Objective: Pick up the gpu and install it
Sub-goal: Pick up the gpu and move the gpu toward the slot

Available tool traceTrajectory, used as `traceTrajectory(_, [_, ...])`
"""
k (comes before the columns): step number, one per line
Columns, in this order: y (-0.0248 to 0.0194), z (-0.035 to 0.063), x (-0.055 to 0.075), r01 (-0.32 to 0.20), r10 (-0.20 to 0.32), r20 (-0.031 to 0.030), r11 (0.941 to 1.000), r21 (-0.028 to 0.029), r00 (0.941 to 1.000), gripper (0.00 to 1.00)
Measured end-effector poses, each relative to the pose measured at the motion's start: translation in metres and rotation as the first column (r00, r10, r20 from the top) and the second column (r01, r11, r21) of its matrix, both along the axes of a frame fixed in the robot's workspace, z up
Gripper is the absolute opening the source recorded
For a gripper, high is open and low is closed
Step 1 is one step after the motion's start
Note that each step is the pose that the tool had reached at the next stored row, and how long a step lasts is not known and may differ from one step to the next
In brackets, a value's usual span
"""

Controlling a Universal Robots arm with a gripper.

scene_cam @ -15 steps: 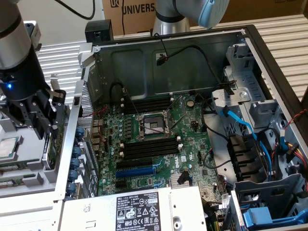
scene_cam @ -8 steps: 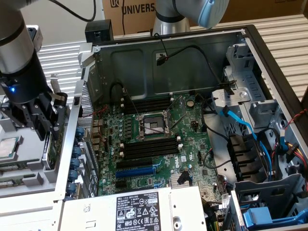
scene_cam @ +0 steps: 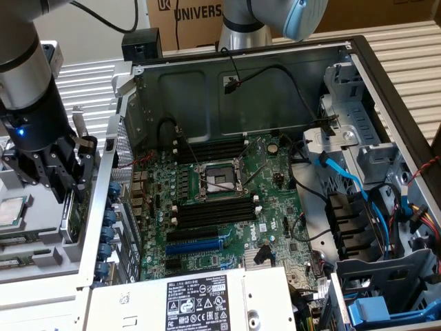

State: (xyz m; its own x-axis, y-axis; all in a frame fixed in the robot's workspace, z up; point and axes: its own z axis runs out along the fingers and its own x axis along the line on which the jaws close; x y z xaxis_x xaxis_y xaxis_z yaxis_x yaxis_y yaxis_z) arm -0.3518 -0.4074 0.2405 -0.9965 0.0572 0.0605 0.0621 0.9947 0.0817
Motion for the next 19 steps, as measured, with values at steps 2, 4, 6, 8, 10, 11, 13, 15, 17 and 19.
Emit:
traceTrajectory(2, [0.0,-0.0001,0.0004,0.0,0.0,0.0001,1.0,0.0001,1.0,0.4])
traceTrajectory(4, [0.0,-0.0001,0.0014,0.0,0.0,-0.0023,1.0,0.0,1.0,0.4])
traceTrajectory(6, [-0.0001,0.0,0.0015,0.0,0.0,-0.0026,1.0,0.0001,1.0,0.4])
traceTrajectory(8, [-0.0001,0.0,0.0015,0.0,0.0,-0.0025,1.0,0.0001,1.0,0.4])
traceTrajectory(10, [0.0,0.0,0.0015,0.0,0.0,-0.0025,1.0,0.0001,1.0,0.4])
traceTrajectory(11, [-0.0001,0.0,0.0015,0.0,0.0,-0.0025,1.0,0.0001,1.0,0.38])
traceTrajectory(13, [-0.0001,0.0,0.0015,0.0,0.0,-0.0025,1.0,0.0001,1.0,0.31])
traceTrajectory(15, [-0.0001,0.0,0.0015,0.0,0.0,-0.0025,1.0,0.0001,1.0,0.31])
traceTrajectory(17, [-0.0001,0.0,0.0015,0.0,0.0,-0.0025,1.0,0.0001,1.0,0.31])
traceTrajectory(19, [-0.0001,0.0,0.0015,0.0,0.0,-0.0026,1.0,0.0,1.0,0.26])
